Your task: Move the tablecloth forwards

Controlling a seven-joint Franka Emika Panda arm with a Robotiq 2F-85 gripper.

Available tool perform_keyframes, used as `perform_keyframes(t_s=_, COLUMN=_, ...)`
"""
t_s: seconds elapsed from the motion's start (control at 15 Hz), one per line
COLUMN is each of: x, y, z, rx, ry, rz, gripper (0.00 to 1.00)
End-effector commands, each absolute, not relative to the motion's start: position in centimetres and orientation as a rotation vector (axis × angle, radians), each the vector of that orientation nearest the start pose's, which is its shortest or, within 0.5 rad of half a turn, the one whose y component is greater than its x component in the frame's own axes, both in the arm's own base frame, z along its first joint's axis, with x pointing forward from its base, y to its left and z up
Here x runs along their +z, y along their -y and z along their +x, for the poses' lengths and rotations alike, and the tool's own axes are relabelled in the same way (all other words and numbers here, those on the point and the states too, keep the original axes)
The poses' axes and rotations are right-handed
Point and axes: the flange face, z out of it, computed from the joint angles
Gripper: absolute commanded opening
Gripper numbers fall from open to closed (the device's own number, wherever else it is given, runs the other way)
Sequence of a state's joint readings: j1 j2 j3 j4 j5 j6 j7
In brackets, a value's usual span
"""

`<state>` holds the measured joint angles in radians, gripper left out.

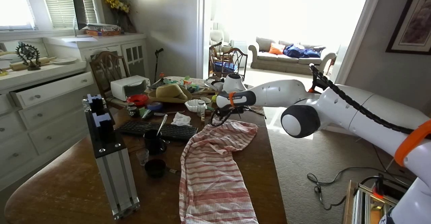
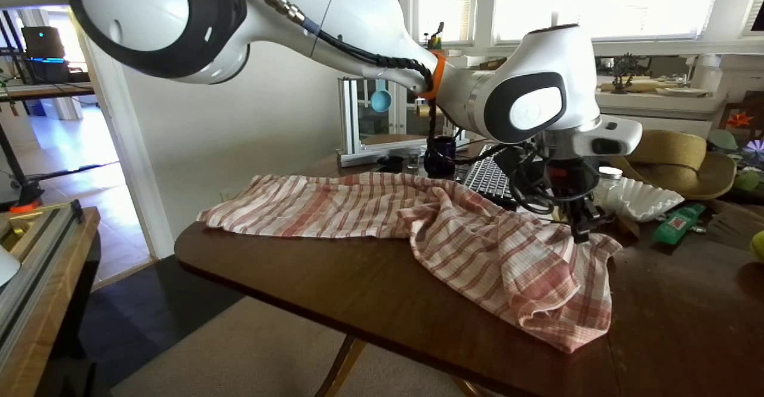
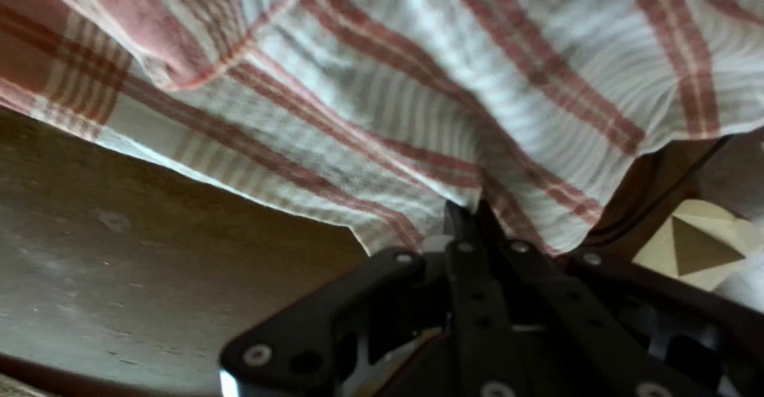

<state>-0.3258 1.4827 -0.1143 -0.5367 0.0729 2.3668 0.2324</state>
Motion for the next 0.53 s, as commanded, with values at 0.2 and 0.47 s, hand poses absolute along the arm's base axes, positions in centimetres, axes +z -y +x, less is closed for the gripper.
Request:
perform_keyframes(t_s=0.2, x=13.0, y=27.0, z=78.6, rx=-0.825, ry=-0.937, rz=-3.015, gripper=0.01)
perform_keyframes(t_s=0.47, x=13.9, y=26.2, z=79.2, rx=-0.901, ry=-0.997, rz=-2.98, gripper=0.01)
